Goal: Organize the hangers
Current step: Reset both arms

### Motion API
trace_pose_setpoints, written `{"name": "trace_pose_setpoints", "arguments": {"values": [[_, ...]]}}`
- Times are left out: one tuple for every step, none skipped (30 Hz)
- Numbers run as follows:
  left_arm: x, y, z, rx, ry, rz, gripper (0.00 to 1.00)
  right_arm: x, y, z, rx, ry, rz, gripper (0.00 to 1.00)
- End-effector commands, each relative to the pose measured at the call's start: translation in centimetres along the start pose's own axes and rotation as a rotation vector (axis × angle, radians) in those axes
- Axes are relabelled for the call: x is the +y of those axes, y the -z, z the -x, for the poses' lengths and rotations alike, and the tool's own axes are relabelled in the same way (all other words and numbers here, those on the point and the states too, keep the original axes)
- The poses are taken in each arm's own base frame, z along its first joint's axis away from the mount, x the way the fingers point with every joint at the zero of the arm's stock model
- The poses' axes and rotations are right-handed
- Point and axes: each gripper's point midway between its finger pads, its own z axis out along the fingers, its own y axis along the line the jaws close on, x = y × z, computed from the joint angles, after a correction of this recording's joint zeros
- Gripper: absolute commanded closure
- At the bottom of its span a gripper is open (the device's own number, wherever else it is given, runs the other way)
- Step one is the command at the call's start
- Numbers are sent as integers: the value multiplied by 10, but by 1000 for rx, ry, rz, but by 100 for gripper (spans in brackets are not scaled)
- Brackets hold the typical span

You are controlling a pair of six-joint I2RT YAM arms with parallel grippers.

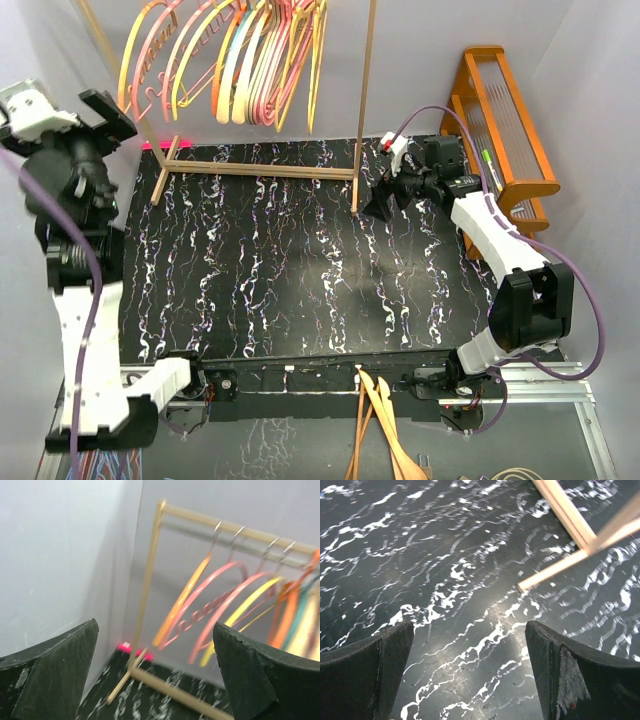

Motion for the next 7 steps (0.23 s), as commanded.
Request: {"name": "trace_pose_setpoints", "arguments": {"values": [[2, 31, 40, -142, 54, 27, 3, -41, 24, 26, -60, -50, -260, 2], [0, 35, 40, -152, 48, 12, 3, -44, 29, 23, -53, -51, -296, 2], [-3, 40, 41, -164, 42, -1, 3, -47, 33, 18, -46, -55, -332, 1], [-5, 43, 40, -172, 40, -3, 3, -50, 38, 14, -38, -58, -373, 2], [-3, 46, 39, -176, 54, 13, 3, -53, 43, 9, -28, -64, -415, 2], [-5, 51, 36, -169, 85, 10, 3, -56, 48, 2, -14, -77, -465, 2], [-8, 56, 31, -151, 135, -1, 3, -61, 54, -4, -9, -96, -518, 2]]}}
